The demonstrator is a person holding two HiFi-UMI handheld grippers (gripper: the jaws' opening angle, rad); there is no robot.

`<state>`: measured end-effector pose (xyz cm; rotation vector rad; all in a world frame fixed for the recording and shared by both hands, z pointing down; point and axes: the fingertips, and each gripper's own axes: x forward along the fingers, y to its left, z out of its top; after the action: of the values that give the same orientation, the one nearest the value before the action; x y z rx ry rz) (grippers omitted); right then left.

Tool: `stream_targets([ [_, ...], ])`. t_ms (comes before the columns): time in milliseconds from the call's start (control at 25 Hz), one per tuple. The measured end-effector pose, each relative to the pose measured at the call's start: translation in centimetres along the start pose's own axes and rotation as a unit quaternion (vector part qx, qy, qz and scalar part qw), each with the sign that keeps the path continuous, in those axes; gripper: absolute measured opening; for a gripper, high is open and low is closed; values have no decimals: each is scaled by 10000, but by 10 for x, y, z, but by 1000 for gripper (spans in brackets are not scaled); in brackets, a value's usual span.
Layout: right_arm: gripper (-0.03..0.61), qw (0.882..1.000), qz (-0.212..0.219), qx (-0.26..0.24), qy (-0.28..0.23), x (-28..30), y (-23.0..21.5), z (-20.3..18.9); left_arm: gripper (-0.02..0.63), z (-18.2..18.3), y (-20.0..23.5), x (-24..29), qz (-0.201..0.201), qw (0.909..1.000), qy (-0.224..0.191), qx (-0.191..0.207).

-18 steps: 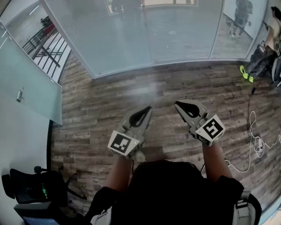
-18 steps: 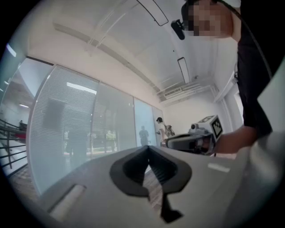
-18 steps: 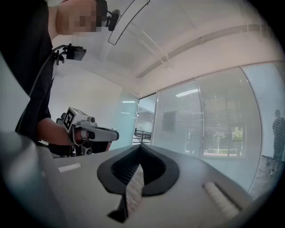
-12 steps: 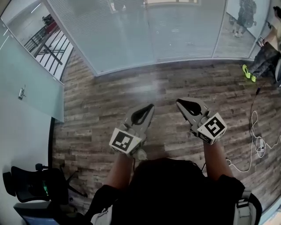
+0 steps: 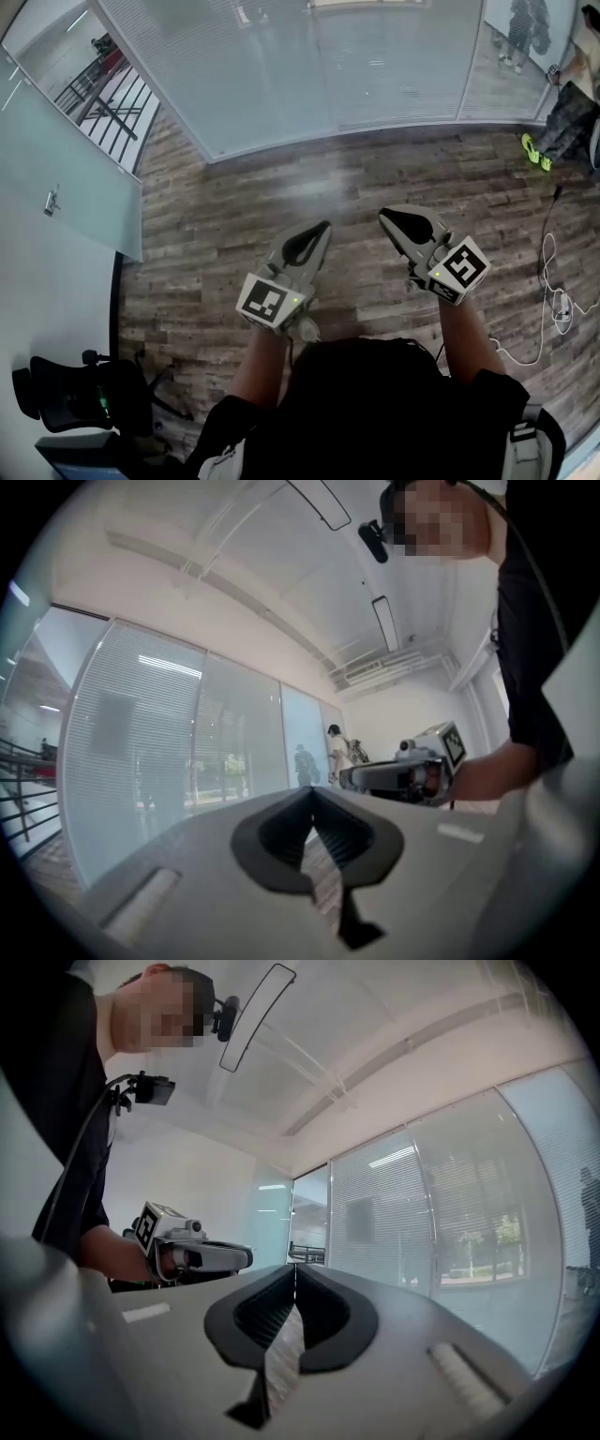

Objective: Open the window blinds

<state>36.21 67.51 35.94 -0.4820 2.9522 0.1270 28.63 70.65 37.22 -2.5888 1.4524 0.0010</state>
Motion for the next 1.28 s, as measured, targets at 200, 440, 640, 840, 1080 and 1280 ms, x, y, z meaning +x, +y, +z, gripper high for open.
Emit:
stream_targets([
  [200,6,9998,88,-81,183,-6,0,-9,5,-4,-1,-1,87,9999,-76,-38],
  [440,6,9998,141,-100,104,-6,-3,-5,5,5,-4,-2,131,9998,140,9],
  [640,6,9994,244,-100,207,-8,0,-5,5,3,2,1,292,9996,30,15],
  [840,6,9999,95,26,80,-3,-7,-4,5,4,6,-3,332,9994,55,-34],
  [1080,11,9999,110,63,41,15,-19,-14,5,-3,24,4,260,9997,-43,5],
  [1280,11,9998,116,121,110,40,-27,-19,5,2,54,15,191,9997,-20,-120],
])
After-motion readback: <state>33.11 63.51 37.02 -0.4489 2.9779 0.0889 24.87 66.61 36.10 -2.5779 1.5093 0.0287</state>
